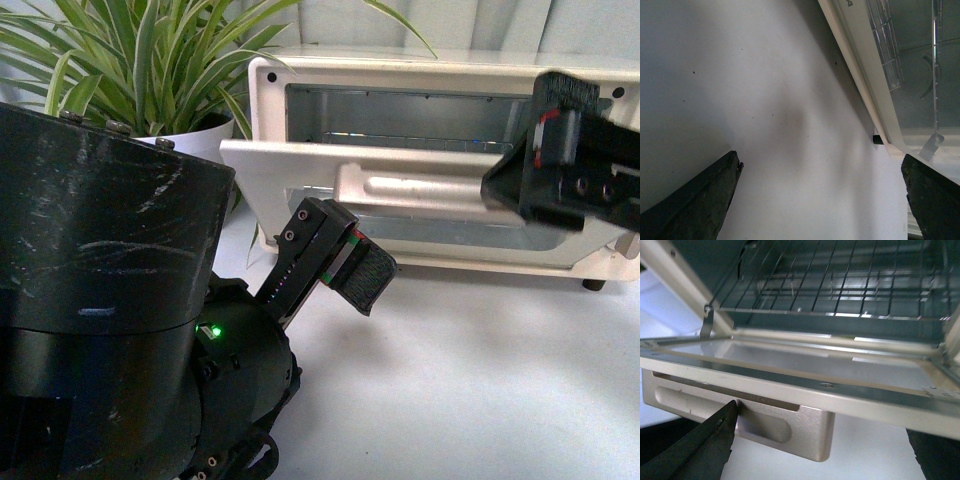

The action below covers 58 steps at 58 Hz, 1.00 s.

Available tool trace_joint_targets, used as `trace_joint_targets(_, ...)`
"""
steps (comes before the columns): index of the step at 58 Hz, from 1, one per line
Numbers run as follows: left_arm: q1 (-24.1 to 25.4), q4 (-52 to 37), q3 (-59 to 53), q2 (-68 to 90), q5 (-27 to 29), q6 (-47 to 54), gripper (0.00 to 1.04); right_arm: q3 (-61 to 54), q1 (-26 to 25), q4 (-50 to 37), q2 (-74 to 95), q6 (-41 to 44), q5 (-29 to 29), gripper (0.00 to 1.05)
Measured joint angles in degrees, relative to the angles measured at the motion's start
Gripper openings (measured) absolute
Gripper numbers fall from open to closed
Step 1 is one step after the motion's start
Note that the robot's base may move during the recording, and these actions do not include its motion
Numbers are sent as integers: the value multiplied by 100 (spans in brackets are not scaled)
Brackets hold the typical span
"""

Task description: Open oven

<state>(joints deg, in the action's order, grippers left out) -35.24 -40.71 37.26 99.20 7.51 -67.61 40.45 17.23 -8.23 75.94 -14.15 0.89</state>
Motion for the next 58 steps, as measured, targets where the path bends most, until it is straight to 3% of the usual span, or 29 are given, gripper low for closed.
trace_joint_targets(17,13,-7,-103,-74,-42,122,98,-774,20,33,-636,-33,94,95)
trace_joint_targets(58,186,17,-516,-291,162,1587,98,-1543,-883,802,-2774,-400,852,95)
